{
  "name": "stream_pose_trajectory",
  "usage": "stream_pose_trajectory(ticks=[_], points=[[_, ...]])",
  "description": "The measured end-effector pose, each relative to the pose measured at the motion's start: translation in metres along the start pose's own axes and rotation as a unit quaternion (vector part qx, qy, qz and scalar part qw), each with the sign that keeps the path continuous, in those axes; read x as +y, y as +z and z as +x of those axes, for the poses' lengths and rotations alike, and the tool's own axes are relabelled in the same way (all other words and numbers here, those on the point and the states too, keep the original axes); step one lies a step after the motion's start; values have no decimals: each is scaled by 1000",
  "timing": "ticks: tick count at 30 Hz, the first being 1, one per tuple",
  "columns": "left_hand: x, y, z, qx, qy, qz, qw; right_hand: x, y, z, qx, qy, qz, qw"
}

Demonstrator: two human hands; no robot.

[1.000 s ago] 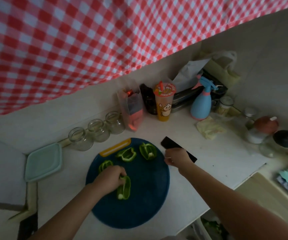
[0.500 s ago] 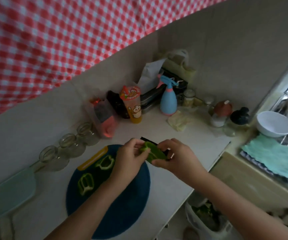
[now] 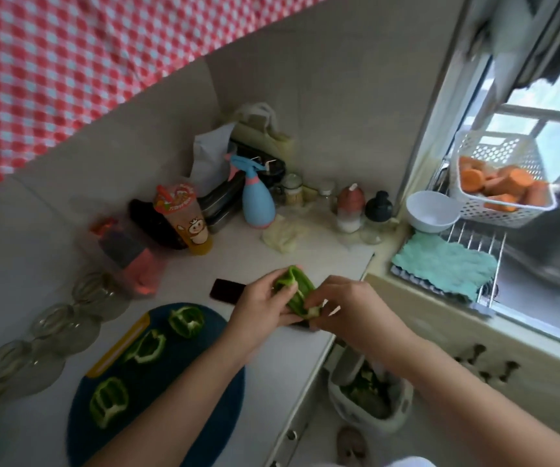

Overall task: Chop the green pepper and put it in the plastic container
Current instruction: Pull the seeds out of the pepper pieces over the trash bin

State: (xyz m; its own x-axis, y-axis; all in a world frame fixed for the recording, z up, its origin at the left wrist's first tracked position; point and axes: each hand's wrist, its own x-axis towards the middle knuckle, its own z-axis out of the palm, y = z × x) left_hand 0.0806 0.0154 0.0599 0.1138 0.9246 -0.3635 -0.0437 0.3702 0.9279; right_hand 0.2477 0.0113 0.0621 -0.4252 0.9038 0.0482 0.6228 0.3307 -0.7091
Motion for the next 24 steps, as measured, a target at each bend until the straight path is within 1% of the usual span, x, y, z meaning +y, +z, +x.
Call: stream_pose_trajectory(ticks=[3, 7, 12, 15, 17, 20, 24], points=[[1, 7, -3, -23, 11, 23, 999, -1, -11, -2, -34, 3, -46, 998], [5, 9, -4, -42, 16, 25, 999, -3, -14, -3, -43, 20, -56, 997], [4, 4, -5, -38, 13, 21, 999, -5, -12, 0, -51, 18, -44, 998], [-3, -5, -4, -23, -16, 6, 1000, -4, -3, 5, -69, 4, -43, 997], [-17, -16, -3, 4, -40, 0, 999, 0, 9, 11, -83, 0, -45, 996], [-45, -41, -2, 83, -69, 16, 994, 12, 35, 24, -88, 2, -51, 995], [-82, -87, -12, 187, -131, 25, 973, 22, 65, 41, -92, 26, -71, 993]])
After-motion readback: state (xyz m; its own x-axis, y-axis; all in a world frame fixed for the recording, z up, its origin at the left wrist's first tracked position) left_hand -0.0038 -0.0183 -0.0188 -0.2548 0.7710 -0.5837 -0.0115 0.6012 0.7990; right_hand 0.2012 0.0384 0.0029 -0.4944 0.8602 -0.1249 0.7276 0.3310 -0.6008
